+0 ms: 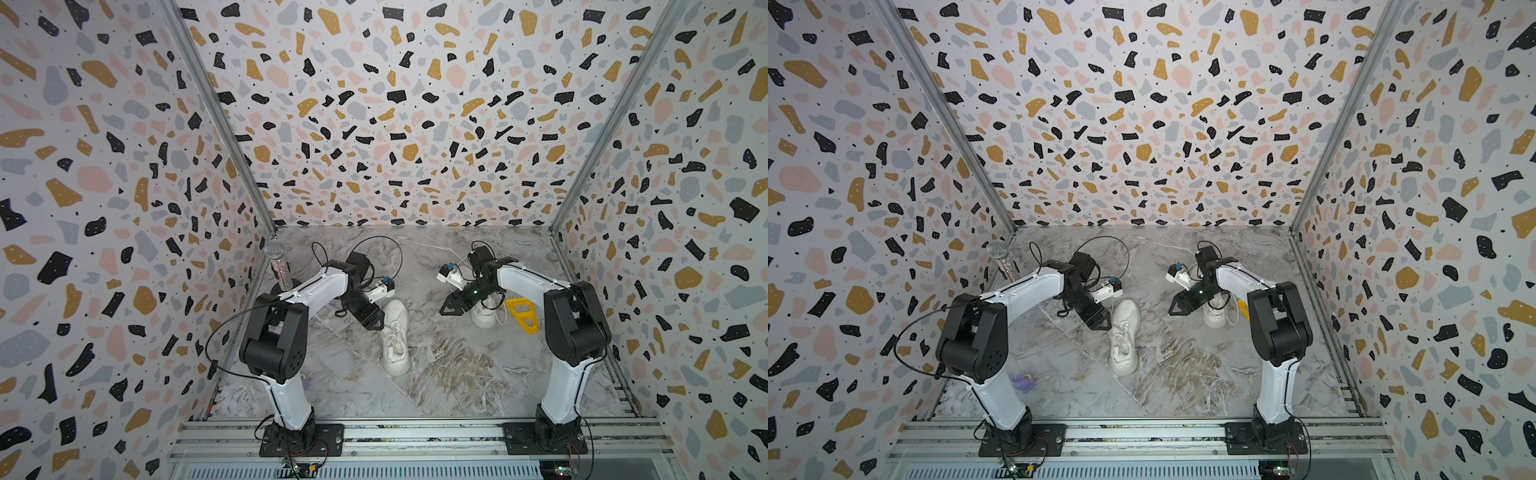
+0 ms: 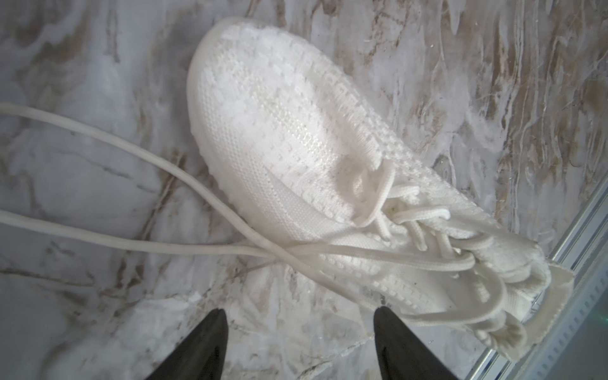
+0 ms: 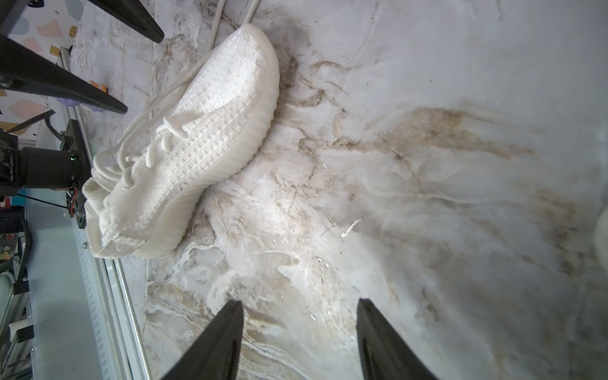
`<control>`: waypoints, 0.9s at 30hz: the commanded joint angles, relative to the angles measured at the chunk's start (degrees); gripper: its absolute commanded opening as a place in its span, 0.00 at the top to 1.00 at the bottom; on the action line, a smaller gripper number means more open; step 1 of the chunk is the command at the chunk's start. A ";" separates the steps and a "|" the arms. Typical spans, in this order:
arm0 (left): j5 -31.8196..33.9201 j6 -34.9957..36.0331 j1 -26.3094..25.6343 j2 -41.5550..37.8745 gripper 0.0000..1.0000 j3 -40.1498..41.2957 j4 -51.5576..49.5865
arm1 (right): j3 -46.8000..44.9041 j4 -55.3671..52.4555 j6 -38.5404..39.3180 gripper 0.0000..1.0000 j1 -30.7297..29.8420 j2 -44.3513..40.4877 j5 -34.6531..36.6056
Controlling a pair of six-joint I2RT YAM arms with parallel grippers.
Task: Tie the shoes
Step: Cross the shoelace with the shoelace.
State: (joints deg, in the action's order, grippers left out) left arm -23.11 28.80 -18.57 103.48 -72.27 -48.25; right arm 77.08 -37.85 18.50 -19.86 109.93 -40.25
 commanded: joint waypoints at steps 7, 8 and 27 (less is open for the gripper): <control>-2.09 1.33 -0.88 3.31 0.27 -2.11 1.52 | 0.20 -0.34 -0.22 0.41 -0.19 -1.91 0.04; -1.27 1.63 -0.94 3.84 0.27 -2.25 1.83 | 0.14 -0.38 -0.22 0.41 -0.17 -1.99 0.13; 4.05 12.14 -0.70 8.76 0.41 -4.24 0.35 | -0.60 -0.07 0.04 0.40 -0.18 -2.43 0.42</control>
State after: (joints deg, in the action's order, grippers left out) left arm -21.10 37.15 -19.88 110.63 -74.98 -46.33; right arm 76.75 -37.30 18.28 -19.86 109.93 -39.83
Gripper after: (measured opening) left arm 0.604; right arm 0.596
